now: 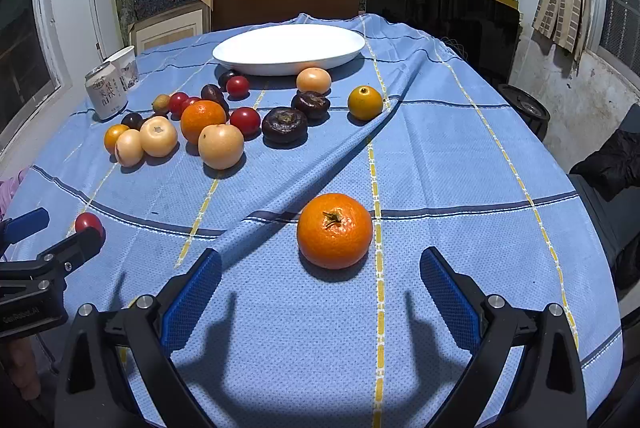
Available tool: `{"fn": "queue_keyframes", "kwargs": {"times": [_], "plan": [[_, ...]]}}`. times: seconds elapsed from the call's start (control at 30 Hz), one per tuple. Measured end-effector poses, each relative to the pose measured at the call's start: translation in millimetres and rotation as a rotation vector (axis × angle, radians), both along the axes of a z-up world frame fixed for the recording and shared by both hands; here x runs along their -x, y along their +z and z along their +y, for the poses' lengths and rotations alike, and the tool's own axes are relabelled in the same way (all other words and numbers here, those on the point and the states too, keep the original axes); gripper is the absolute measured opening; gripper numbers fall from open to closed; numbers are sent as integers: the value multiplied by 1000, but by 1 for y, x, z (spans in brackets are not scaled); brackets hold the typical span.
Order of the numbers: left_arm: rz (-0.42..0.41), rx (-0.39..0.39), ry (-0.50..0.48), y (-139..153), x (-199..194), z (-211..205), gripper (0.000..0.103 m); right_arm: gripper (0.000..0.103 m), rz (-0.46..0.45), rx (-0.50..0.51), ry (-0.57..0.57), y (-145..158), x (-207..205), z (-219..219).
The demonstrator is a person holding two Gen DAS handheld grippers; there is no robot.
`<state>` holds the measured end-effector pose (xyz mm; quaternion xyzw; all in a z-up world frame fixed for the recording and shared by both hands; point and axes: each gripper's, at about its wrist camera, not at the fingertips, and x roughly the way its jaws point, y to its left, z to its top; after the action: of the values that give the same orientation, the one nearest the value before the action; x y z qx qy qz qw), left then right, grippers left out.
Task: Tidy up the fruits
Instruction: 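Move both tools toward the red tomato and the tangerine on the cloth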
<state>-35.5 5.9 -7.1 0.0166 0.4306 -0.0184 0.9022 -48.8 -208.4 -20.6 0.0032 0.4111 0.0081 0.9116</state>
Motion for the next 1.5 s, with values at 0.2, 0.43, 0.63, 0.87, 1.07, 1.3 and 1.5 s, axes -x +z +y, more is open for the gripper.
{"fn": "queue_keyframes", "kwargs": {"times": [0.2,0.43,0.63,0.87,1.07,1.3,1.5], "plan": [[2,-3,3,-1,1,1,99,100,1,-4,2,0,0,0],[5,-3,4,-1,1,1,99,100,3,-9,6,-1,0,0],[5,-3,3,-1,1,1,99,100,4,-9,5,-1,0,0],[5,-4,4,-1,1,1,99,100,4,-9,6,-1,0,0],[6,-4,4,-2,1,1,99,100,5,-10,8,-1,0,1],[10,-6,1,-4,1,0,99,100,7,-8,8,-2,0,2],[25,0,-5,-7,-1,5,99,100,4,7,14,-3,1,-1]]}}
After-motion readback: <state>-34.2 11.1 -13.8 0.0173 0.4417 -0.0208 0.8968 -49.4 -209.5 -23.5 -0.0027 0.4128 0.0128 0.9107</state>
